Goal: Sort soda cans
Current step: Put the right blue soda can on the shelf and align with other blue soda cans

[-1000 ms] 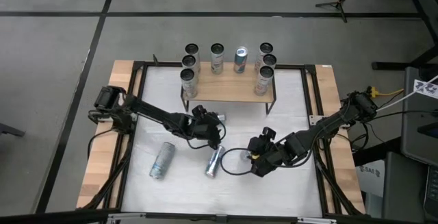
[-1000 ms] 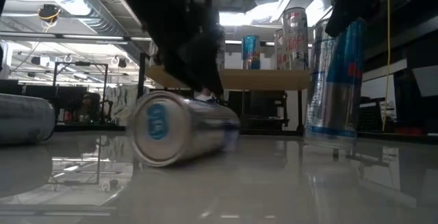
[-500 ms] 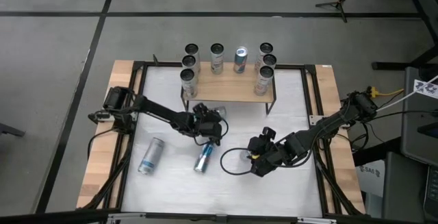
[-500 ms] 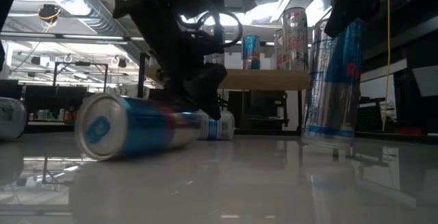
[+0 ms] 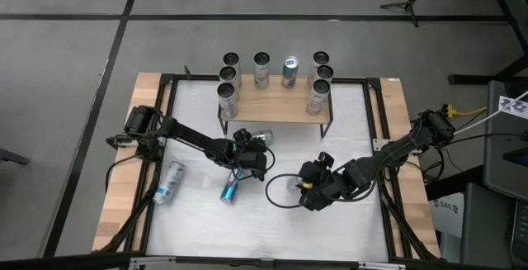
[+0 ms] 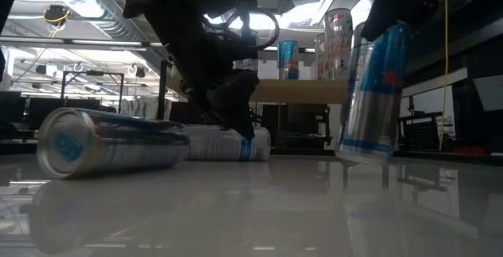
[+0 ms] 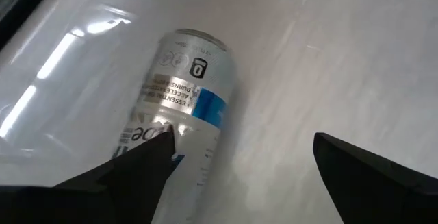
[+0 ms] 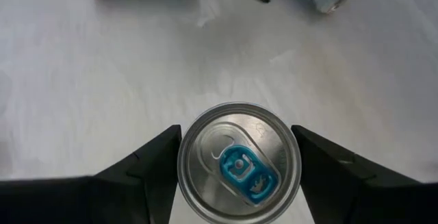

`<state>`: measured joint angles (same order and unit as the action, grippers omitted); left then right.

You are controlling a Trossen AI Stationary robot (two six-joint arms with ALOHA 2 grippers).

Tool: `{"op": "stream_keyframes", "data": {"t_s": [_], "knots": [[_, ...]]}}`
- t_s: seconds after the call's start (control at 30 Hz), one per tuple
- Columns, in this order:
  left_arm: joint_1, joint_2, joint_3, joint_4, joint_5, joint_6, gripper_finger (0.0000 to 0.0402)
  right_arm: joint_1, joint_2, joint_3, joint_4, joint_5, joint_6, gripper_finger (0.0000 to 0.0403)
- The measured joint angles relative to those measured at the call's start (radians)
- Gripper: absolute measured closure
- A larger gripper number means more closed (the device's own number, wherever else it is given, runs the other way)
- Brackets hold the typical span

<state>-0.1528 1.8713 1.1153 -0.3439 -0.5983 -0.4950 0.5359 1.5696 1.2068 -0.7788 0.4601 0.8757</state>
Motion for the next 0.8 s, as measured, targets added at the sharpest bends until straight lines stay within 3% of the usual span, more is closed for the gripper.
{"op": "stream_keyframes", "data": {"t_s": [0.47, 0.8], "knots": [[0.002, 0.003, -0.004, -0.006, 0.042, -0.004, 0.0056, 0.0, 0.0, 0.0, 0.0, 0.017, 0.117, 0.016], [0.002, 0.002, -0.004, -0.004, 0.036, -0.003, 0.0056, -0.045, 0.0, 0.0, -0.003, -0.046, 0.141, 0.016]]}}
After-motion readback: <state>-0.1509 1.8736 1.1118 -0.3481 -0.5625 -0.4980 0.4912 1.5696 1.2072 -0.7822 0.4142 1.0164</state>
